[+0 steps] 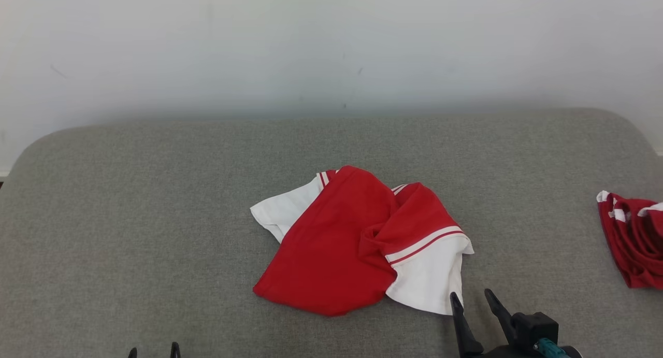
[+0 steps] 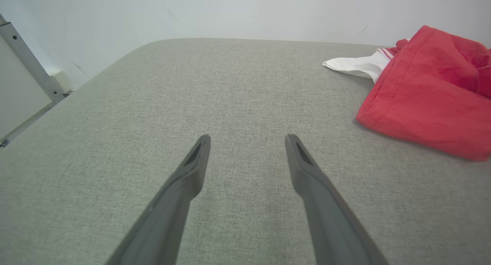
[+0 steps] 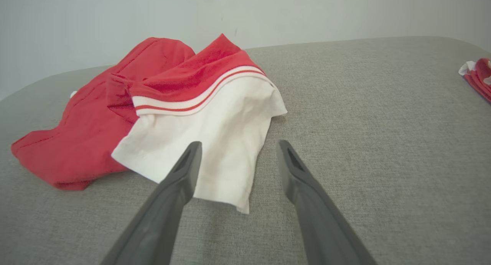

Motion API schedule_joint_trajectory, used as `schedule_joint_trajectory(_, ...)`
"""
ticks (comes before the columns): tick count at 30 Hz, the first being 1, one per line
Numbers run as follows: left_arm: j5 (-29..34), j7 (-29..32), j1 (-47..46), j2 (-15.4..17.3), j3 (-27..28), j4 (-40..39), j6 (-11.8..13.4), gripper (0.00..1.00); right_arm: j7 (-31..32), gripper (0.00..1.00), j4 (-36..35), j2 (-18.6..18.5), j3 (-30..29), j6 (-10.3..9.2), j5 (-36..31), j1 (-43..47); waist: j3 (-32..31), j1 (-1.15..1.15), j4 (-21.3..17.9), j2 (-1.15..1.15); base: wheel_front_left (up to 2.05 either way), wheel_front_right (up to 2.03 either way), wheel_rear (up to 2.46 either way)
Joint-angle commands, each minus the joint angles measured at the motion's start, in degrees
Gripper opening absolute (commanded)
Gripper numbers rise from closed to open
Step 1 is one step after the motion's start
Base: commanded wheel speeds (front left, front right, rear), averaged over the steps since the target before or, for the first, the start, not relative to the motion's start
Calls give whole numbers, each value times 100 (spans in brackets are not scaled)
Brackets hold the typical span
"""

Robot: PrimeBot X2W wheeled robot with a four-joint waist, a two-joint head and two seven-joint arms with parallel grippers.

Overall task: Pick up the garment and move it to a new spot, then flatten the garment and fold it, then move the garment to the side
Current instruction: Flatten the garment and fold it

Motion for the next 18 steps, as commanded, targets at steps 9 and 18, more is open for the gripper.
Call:
schedule_joint_trajectory(9,-154,-15,-335,-19,-361,9,44,100,1,93,645,5,-416,-16,-109,-449,570,0,397,0,0,0,0)
schedule_joint_trajectory(18,-210,-16,-476,-19,-365,6,96,100,5,0,975,6,-574,-16,-266,-635,712,0,430,0,0,0,0)
